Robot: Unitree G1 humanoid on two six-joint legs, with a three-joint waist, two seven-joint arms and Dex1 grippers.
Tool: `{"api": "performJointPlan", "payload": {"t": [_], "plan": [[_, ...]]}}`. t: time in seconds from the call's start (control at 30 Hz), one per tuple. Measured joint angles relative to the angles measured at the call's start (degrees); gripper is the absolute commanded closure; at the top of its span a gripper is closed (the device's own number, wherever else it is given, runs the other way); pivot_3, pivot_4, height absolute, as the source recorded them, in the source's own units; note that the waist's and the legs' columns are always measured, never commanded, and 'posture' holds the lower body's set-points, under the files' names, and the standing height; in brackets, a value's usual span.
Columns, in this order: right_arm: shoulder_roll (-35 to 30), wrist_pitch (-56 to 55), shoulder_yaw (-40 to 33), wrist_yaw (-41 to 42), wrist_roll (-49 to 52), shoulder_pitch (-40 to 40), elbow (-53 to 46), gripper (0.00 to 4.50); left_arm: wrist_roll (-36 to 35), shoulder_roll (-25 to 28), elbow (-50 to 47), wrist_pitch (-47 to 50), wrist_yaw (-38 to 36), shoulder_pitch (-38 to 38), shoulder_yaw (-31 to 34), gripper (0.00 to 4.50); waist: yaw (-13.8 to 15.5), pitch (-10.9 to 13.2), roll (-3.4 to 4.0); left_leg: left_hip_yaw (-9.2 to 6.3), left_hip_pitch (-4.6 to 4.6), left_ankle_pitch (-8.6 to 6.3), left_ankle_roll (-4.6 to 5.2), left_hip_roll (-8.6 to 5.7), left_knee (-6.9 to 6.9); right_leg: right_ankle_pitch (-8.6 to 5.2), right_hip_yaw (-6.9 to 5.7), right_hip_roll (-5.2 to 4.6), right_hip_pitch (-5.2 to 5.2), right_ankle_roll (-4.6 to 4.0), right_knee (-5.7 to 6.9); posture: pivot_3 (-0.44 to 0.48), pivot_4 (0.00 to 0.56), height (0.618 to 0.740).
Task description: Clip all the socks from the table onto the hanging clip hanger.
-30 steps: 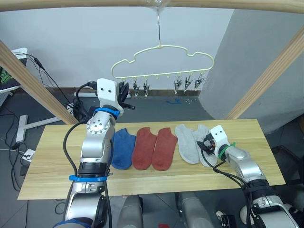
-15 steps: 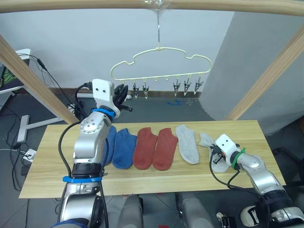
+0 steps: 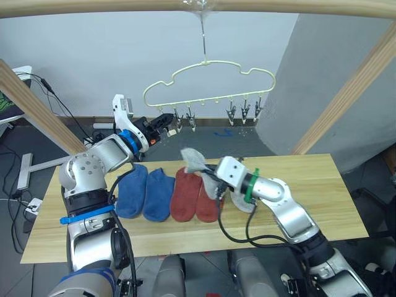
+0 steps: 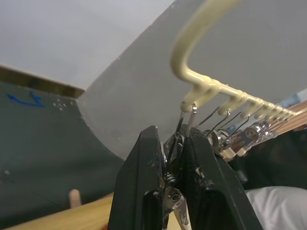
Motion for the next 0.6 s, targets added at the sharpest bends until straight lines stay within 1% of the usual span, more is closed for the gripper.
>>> {"api": "performJointPlan", "payload": {"t": [0.17,0.3,0.6], "plan": [[2.9,0.0,1.2,-2.8,-2.3,-0.5,3.5,4.46,-3.3,-0.5,-0.5,2.6,2.1,0.0,0.9,4.26,0.7,0.0,0.0,0.0,-0.04,0.0,-0.02,-0.01,-0.01,0.11,-0.01,-0.03,-0.02,-0.18,-0.02,0.001,0.237,0.74],[3.2,-0.2,1.0,-4.7,-3.5,-1.5,3.6,4.46,-6.4,-1.7,-0.8,4.6,4.1,0.1,1.8,4.26,1.0,0.0,0.0,0.0,-0.03,0.03,-0.06,-0.01,-0.01,0.08,-0.02,-0.02,-0.04,-0.14,0.01,0.002,0.238,0.74],[4.0,0.0,1.0,-5.4,-4.7,-2.7,2.9,4.46,-8.2,-1.1,-2.0,5.9,4.6,1.0,1.5,4.26,1.1,0.0,0.0,0.0,-0.04,0.03,-0.07,-0.01,-0.01,0.09,-0.03,-0.02,-0.05,-0.15,0.01,-0.012,0.241,0.74]]}}
